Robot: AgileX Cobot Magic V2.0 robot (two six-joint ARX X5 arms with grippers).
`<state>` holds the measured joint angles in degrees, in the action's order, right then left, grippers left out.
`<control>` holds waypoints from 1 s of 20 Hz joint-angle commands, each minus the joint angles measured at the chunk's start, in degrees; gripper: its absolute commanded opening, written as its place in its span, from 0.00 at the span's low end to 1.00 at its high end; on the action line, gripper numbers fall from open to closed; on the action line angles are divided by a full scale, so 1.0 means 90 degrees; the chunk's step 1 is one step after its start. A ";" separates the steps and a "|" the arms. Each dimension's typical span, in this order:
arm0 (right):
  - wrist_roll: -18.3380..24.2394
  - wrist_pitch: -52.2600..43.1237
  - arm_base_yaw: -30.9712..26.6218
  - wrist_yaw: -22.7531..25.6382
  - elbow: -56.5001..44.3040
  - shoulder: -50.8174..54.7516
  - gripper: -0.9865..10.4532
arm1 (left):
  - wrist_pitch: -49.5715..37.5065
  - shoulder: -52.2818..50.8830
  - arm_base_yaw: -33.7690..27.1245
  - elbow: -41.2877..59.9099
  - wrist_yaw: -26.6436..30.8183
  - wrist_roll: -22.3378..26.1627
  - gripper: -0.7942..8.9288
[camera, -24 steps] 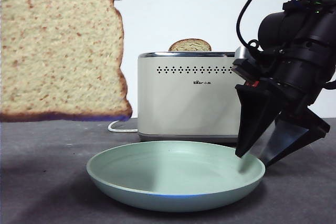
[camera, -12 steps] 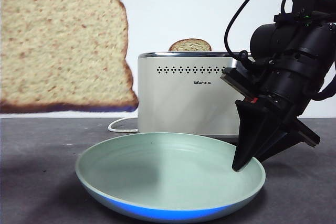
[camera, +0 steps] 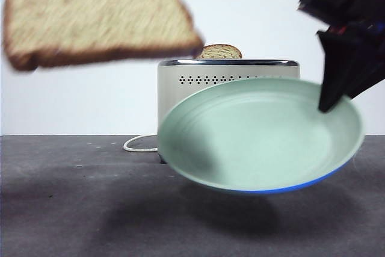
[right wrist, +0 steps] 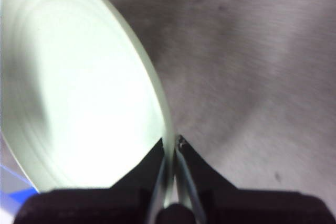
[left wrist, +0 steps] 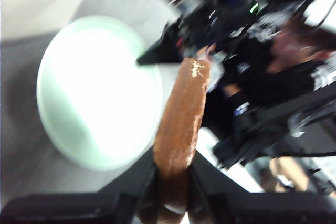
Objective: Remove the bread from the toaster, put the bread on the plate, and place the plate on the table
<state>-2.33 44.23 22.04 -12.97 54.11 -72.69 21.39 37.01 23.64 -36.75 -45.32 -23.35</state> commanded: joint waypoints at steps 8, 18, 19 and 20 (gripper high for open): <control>-0.0102 -0.0104 0.0192 -0.0566 -0.0034 0.0066 0.07 | -0.1171 0.1064 0.0000 0.0034 -0.0920 -0.0770 0.07; -0.0515 -0.0571 0.1022 -0.0559 -0.0034 -0.0238 0.07 | -0.2081 0.2465 0.0000 0.0034 -0.0971 -0.0716 0.07; -0.0542 -0.0627 0.1069 -0.0566 -0.0034 -0.0308 0.07 | -0.2091 0.2606 0.0000 0.0034 -0.0901 -0.0704 0.07; -0.0566 -0.0670 0.1115 -0.0563 -0.0034 -0.0362 0.07 | -0.2086 0.2786 0.0000 0.0034 -0.0891 -0.0614 0.07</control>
<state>-6.48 38.74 31.97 -17.63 54.11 -75.83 3.29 61.89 23.64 -36.75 -53.19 -29.91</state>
